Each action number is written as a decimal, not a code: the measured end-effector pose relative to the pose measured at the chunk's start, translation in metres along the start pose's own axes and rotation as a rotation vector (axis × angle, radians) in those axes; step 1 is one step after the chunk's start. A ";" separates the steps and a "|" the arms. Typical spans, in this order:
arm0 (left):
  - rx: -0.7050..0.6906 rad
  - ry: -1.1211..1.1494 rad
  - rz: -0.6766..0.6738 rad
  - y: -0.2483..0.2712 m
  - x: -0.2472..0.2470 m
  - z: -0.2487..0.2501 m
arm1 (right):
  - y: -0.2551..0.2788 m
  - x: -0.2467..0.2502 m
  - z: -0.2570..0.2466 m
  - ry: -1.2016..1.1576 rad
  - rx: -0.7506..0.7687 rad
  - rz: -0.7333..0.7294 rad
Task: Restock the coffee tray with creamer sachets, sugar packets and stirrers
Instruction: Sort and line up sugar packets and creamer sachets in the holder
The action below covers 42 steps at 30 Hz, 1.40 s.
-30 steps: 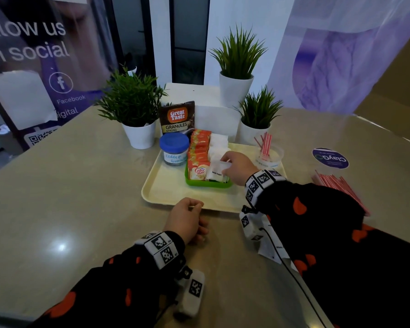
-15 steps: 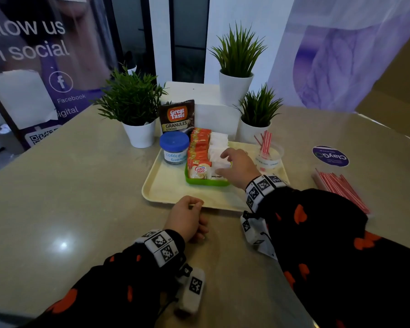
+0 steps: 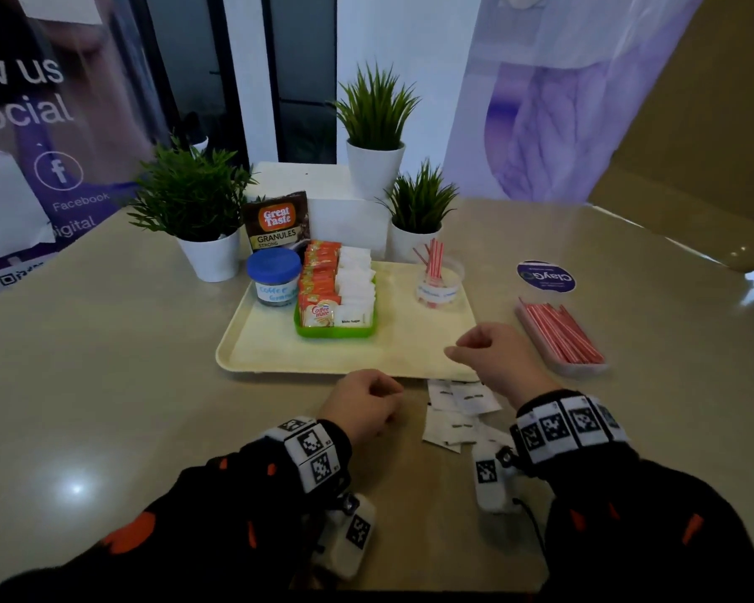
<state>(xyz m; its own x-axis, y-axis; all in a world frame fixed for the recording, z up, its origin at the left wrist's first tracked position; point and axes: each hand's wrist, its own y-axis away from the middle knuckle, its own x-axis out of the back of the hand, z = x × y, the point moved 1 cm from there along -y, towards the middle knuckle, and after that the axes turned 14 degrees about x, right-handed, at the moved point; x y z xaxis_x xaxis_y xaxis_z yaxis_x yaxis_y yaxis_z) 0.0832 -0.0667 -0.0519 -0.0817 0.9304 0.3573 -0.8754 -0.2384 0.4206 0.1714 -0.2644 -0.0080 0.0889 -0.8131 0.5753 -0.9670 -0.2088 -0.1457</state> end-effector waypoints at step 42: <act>0.052 0.403 -0.226 -0.002 -0.026 0.006 | 0.055 -0.004 0.033 -0.585 -0.113 0.153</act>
<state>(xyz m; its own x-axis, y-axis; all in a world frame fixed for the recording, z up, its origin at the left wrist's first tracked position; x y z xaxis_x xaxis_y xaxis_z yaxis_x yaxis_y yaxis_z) 0.0896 -0.0921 -0.0569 -0.0794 0.9921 -0.0966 -0.8685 -0.0213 0.4951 0.1262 -0.2909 -0.0447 0.0326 -0.9994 0.0131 -0.9956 -0.0336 -0.0873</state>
